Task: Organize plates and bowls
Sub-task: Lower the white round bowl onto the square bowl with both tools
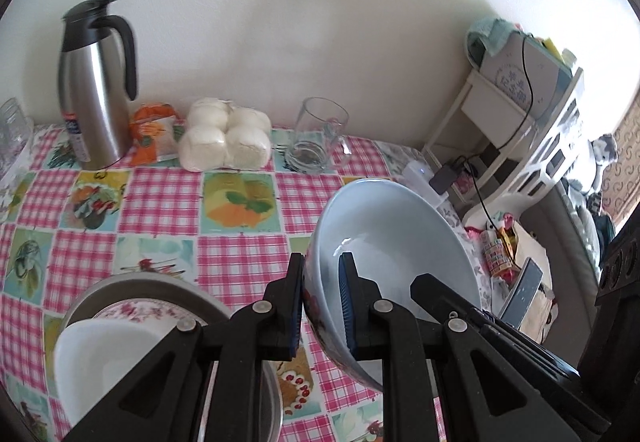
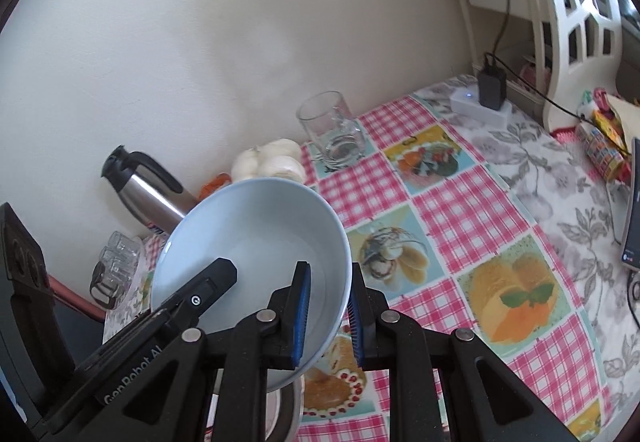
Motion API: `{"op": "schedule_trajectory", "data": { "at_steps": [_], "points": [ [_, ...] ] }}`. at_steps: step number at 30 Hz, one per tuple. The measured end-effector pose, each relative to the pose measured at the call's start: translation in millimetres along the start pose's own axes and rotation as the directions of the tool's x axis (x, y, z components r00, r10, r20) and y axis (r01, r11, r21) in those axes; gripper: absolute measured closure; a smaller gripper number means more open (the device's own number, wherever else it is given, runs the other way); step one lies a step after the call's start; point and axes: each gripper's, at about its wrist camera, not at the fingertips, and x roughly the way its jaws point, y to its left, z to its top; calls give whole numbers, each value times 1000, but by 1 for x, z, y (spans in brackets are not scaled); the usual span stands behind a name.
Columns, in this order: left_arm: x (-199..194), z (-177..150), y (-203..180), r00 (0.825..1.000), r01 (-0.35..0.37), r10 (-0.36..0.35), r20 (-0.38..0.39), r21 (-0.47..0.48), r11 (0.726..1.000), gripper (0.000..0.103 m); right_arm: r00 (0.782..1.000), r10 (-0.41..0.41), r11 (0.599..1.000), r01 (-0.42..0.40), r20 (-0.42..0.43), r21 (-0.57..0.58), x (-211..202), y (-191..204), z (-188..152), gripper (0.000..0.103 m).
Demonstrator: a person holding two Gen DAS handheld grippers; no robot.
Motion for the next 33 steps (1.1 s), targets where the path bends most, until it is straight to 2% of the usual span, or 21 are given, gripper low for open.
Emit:
{"op": "schedule_trajectory", "data": {
  "at_steps": [6, 17, 33],
  "points": [
    [-22, -5, 24, 1000, 10, -8, 27, -63, 998, 86, 999, 40, 998, -40, -10, -41, -5, 23, -7, 84],
    [-58, -15, 61, 998, -23, 31, 60, -121, 992, 86, 995, 92, 988, -95, -30, -122, -11, 67, -24, 84],
    [-80, -52, 124, 993, -113, 117, 6, -224, 968, 86, 988, 88, 963, -117, -128, -241, 12, 120, -77, 83]
  ]
}}
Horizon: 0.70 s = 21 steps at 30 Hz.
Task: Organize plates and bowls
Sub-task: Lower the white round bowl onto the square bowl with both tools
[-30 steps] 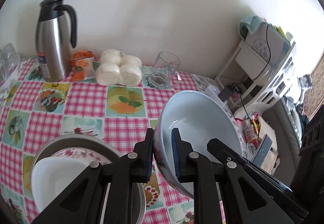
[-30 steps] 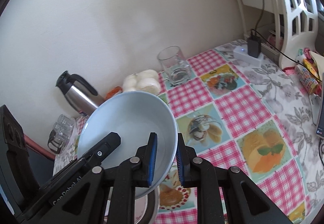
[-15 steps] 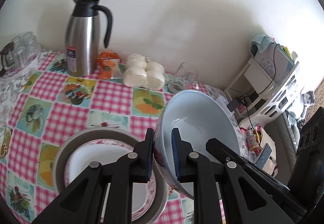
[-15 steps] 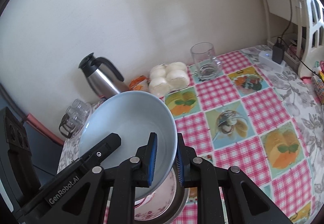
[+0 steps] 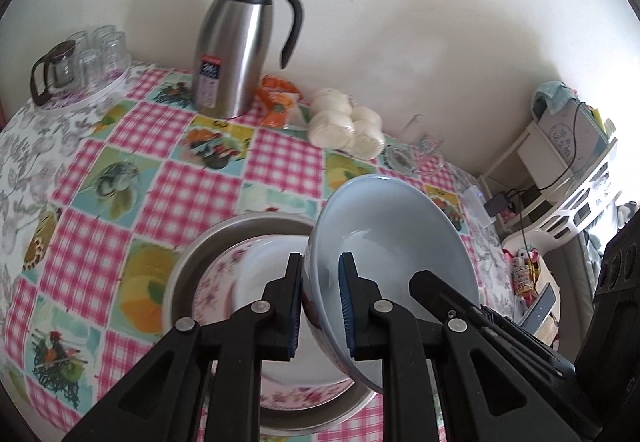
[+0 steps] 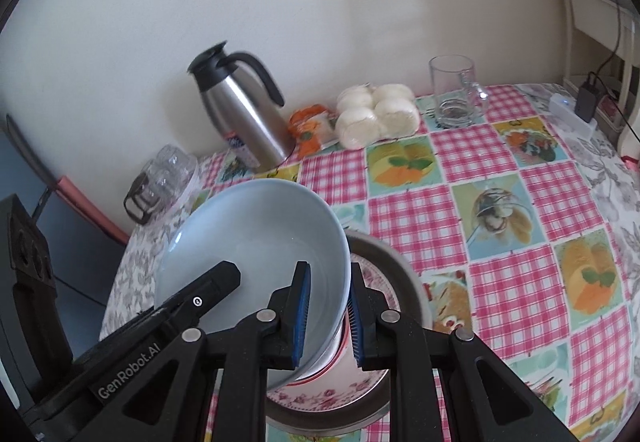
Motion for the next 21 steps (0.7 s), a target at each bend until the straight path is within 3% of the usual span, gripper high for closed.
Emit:
{"op": "schedule_trajectory", "data": {
  "at_steps": [8, 21],
  "points": [
    [5, -3, 19, 999, -37, 37, -39, -17, 999, 86, 998, -33, 998, 30, -54, -58, 20, 20, -14, 83],
    [17, -8, 20, 994, -60, 59, -97, -8, 998, 86, 992, -87, 994, 80, -91, -72, 34, 20, -19, 82]
  ]
}}
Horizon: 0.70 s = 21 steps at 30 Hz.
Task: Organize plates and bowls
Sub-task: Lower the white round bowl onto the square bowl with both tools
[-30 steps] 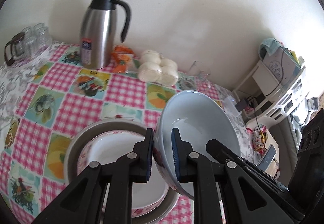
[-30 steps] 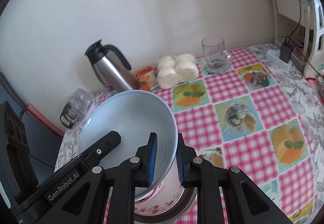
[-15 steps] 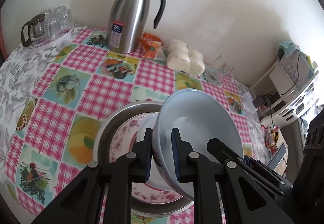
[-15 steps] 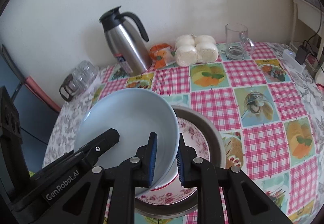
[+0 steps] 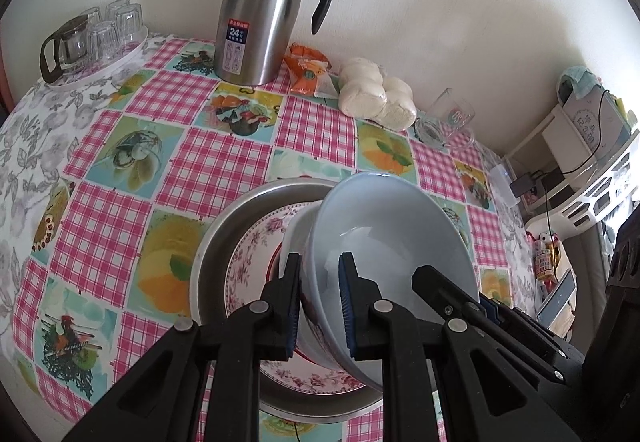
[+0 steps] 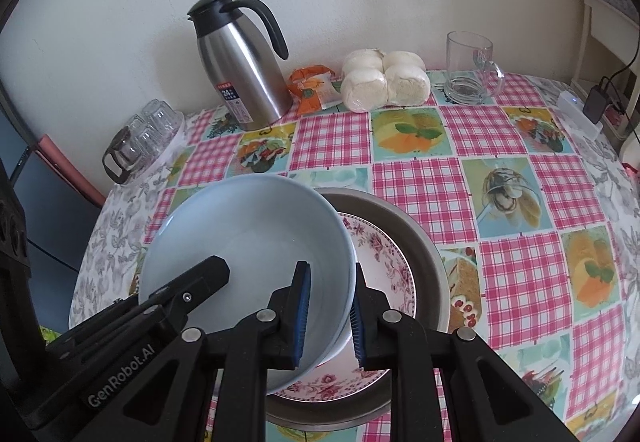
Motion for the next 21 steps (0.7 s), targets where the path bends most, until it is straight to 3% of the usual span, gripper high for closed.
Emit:
{"op": "schedule_trajectory", "data": {
  "at_steps": [11, 14, 17, 21],
  "points": [
    [-3, 0, 0, 1000, -20, 20, 3, 5, 1000, 83, 1000, -7, 1000, 7, -7, 2, 2, -5, 0, 81],
    [-6, 0, -1, 1000, -16, 16, 13, 7, 1000, 79, 1000, -7, 1000, 7, -2, 7, 0, -7, 0, 81],
    [-12, -1, -3, 998, -46, 46, 36, 18, 999, 66, 1000, -25, 1000, 25, 12, 4, -2, -8, 1, 81],
    [-18, 0, -3, 998, -40, 39, 53, 18, 999, 65, 1000, -26, 1000, 26, 10, 6, -3, -9, 1, 81]
  ]
}}
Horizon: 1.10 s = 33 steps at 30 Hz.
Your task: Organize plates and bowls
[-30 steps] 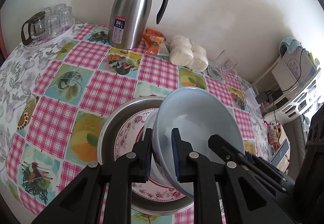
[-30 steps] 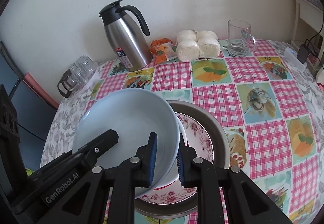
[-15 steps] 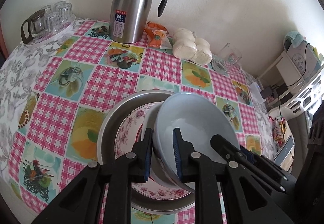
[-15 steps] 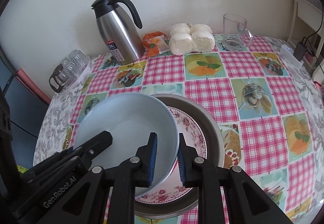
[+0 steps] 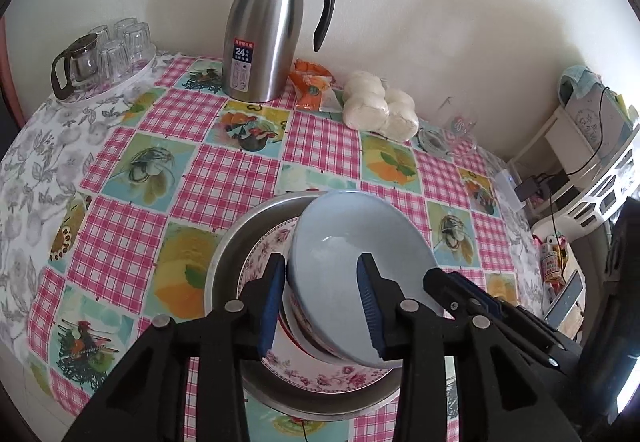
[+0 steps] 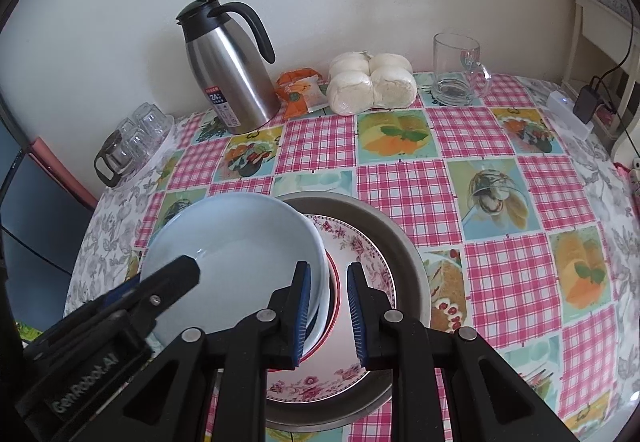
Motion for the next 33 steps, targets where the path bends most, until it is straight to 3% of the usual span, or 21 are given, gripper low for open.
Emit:
{"op": "schedule_trajectory", "data": {
  "at_steps": [6, 8, 9, 10, 12, 13, 20, 23, 26, 33],
  "points": [
    [1, -1, 3, 1000, -9, 9, -6, -12, 1000, 63, 1000, -1, 1000, 1, -4, -6, -1, 1, -2, 81],
    [0, -1, 4, 1000, -11, 11, -5, -16, 1000, 54, 1000, -1, 1000, 1, -4, -8, -1, 1, -2, 81],
    [0, -1, 5, 1000, -14, 14, -3, -21, 1000, 44, 1000, -3, 1000, 3, -2, -14, -2, 2, -2, 81],
    [-1, -1, 7, 1000, -19, 19, 0, -29, 999, 34, 1000, -7, 1000, 7, 0, -20, -2, 3, -3, 77],
    [-4, -1, 11, 999, -44, 45, 14, -51, 998, 24, 1000, -13, 1000, 13, 2, -28, -3, 4, -3, 41],
    [-6, -1, 13, 998, -55, 56, 18, -55, 997, 22, 1000, -20, 999, 20, 5, -30, -3, 4, -4, 34],
    [-15, -5, 29, 993, -95, 102, 60, -104, 990, 14, 999, -36, 999, 36, 12, -25, -5, -2, -7, 23],
    [-19, -8, 31, 988, -123, 131, 81, -101, 987, 10, 1000, -22, 1000, 22, 7, -11, -6, -6, -10, 15],
    [-22, -13, 35, 982, -157, 166, 86, -106, 982, 6, 1000, -20, 1000, 20, 11, -8, -7, -9, -14, 0],
    [-27, -29, 41, 978, -185, 193, 74, -99, 978, 5, 999, -3, 1000, 3, 52, 15, -15, -15, -29, 0]
  ]
}}
